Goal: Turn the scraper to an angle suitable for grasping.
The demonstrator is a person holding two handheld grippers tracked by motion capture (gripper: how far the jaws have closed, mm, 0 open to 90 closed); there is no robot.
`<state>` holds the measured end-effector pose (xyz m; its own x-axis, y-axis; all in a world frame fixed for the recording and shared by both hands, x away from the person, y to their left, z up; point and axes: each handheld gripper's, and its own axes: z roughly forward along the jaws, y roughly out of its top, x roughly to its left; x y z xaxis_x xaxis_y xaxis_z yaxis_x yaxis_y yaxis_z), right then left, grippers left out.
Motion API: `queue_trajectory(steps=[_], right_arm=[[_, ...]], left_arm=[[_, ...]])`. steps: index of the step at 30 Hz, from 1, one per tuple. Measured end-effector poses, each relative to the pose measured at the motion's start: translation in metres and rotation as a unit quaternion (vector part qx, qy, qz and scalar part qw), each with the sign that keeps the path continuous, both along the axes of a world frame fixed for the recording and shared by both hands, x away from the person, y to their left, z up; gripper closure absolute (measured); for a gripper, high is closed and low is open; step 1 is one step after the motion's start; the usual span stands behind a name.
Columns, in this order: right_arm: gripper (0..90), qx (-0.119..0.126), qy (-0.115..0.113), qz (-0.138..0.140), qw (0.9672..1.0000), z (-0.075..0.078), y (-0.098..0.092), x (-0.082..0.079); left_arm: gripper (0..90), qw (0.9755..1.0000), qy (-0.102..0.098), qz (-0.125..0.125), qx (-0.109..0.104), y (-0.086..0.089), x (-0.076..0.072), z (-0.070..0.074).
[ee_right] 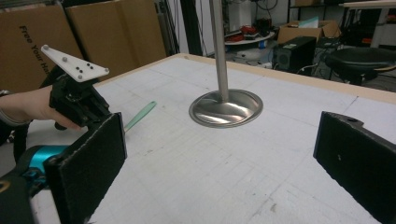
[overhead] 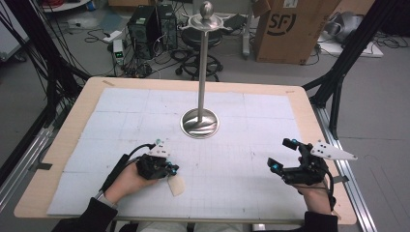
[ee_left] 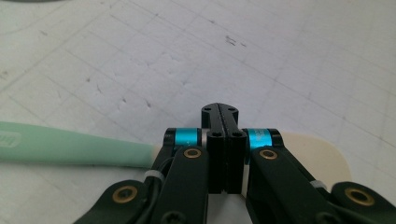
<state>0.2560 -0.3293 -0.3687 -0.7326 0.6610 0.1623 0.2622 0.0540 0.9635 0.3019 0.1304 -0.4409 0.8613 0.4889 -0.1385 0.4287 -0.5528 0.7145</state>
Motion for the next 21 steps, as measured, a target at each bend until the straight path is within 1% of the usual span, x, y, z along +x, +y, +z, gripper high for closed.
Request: queue_trajectory(steps=[2,5,6,7,8,11,14,15,16,17,18,19,21], right_arm=[[1.5,0.0,-0.001,0.001,1.0,0.0,0.001,0.002],[1.5,-0.001,0.0,0.005,1.0,-0.001,0.003,0.004],[1.5,0.001,0.001,0.005,1.0,0.0,0.004,0.004],[1.5,0.001,0.0,0.006,1.0,0.0,0.004,0.004],[1.5,0.001,0.0,0.006,1.0,0.0,0.004,0.004],[1.5,0.001,-0.003,0.006,1.0,0.0,0.004,0.006],[1.5,0.001,-0.002,0.006,1.0,0.001,0.005,0.007],[1.5,0.001,-0.003,0.006,1.0,0.001,0.006,0.007],[1.5,0.001,-0.003,0.006,1.0,0.001,0.006,0.007],[1.5,0.0,-0.003,0.008,1.0,0.002,0.007,0.007],[1.5,0.0,-0.005,0.009,1.0,0.003,0.007,0.007],[1.5,0.001,-0.006,0.009,0.9999,0.003,0.007,0.007],[1.5,0.004,-0.008,0.008,0.9999,0.004,0.006,0.007]], left_arm=[[90.0,1.0,0.005,-0.003,-0.004,0.005,-0.003,0.0],[90.0,0.9999,0.009,-0.01,-0.002,0.011,-0.009,0.0],[90.0,0.9999,0.009,-0.01,-0.002,0.011,-0.009,0.0],[90.0,0.9998,0.007,-0.017,0.0,0.017,-0.014,0.0],[90.0,0.9998,0.007,-0.017,0.0,0.017,-0.014,0.0],[90.0,0.9996,0.008,-0.027,-0.005,0.027,-0.022,0.0],[90.0,0.9994,0.002,-0.033,-0.007,0.036,-0.026,-0.001],[90.0,0.9995,0.0,-0.03,-0.008,0.037,-0.027,-0.001],[90.0,0.9996,-0.007,-0.027,-0.008,0.039,-0.028,0.0],[90.0,0.9996,-0.015,-0.022,-0.011,0.041,-0.028,0.002],[90.0,0.9995,-0.019,-0.018,-0.018,0.045,-0.028,0.004],[90.0,0.9994,-0.021,-0.011,-0.027,0.049,-0.028,0.007],[90.0,0.9994,-0.025,-0.003,-0.026,0.059,-0.028,0.011]])
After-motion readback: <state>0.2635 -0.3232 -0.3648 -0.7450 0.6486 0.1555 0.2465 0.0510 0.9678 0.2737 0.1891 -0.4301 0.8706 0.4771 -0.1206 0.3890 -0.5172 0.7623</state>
